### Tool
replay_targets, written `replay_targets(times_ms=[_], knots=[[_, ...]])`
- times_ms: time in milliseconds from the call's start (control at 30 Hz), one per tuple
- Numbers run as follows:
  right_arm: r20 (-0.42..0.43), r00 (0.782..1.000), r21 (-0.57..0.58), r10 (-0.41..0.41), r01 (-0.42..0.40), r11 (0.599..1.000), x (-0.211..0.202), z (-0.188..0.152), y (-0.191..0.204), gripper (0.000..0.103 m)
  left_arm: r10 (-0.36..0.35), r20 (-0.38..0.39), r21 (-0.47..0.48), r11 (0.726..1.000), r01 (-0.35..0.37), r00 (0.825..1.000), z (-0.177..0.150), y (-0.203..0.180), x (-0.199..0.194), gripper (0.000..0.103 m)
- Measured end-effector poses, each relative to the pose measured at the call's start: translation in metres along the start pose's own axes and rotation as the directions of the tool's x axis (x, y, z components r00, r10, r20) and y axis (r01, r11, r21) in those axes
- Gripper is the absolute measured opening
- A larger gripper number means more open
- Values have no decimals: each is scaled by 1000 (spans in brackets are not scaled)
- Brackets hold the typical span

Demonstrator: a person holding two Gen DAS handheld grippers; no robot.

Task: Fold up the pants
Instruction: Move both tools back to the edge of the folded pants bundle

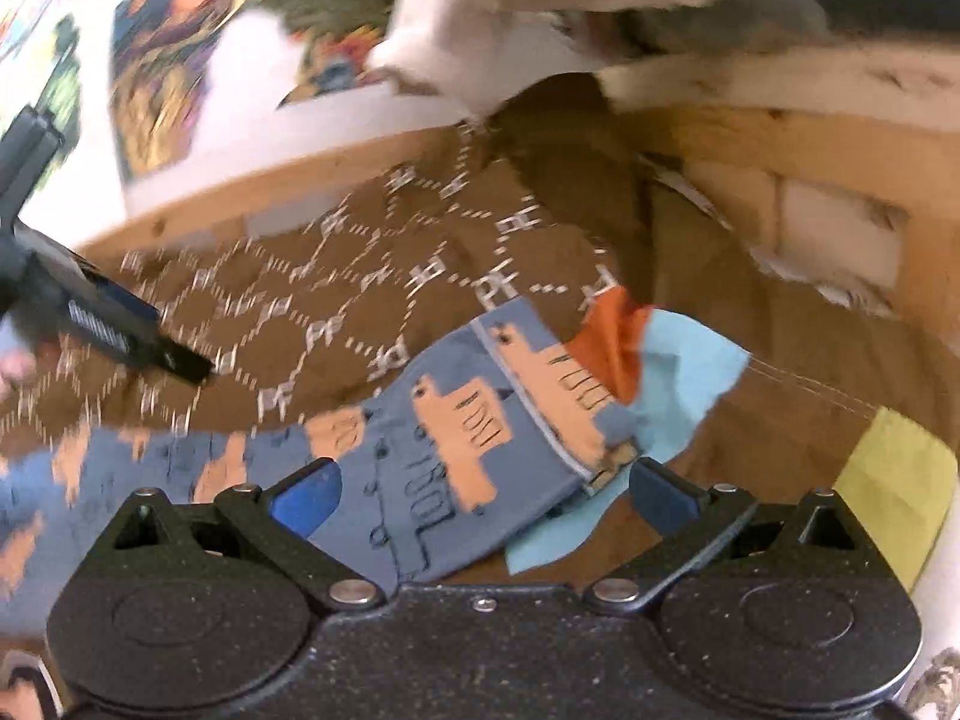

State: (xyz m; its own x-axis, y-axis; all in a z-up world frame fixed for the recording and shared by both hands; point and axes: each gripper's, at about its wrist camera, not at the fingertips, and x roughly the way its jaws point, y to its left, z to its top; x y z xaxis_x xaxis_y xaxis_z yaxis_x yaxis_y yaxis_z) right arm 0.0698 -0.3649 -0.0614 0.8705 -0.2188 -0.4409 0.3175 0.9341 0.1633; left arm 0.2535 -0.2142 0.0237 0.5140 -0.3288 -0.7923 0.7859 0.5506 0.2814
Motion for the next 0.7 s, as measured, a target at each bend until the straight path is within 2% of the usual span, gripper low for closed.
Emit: replay_targets(times_ms=[67, 133, 233, 367, 467, 567, 700], knots=[[-5, 1000, 68, 19, -18, 998, 3, 2, -9, 96, -36, 11, 75, 997, 35, 999, 20, -22, 7, 97], [-14, 1000, 95, 4, -3, 996, 7, 1, -16, 92, -56, 35, 103, 993, 53, 998, 34, -38, 16, 97], [-12, 999, 64, -29, 30, 998, 9, 0, -18, 84, -74, 46, 75, 995, 71, 996, 55, -51, 31, 97], [66, 997, 7, -35, 35, 999, 4, 2, -9, 83, -92, 50, 18, 996, 91, 994, 74, -59, 50, 96], [75, 997, -2, -19, 19, 1000, 8, 3, -6, 81, -97, 32, 13, 995, 96, 995, 77, -66, 62, 96], [30, 1000, 27, -6, 5, 1000, 17, 3, -10, 81, -54, -4, 47, 997, 54, 999, 75, -77, 78, 95], [-39, 999, 186, 20, -12, 982, 26, 0, -35, 76, -32, -44, 37, 999, 34, 999, 69, -83, 91, 94]])
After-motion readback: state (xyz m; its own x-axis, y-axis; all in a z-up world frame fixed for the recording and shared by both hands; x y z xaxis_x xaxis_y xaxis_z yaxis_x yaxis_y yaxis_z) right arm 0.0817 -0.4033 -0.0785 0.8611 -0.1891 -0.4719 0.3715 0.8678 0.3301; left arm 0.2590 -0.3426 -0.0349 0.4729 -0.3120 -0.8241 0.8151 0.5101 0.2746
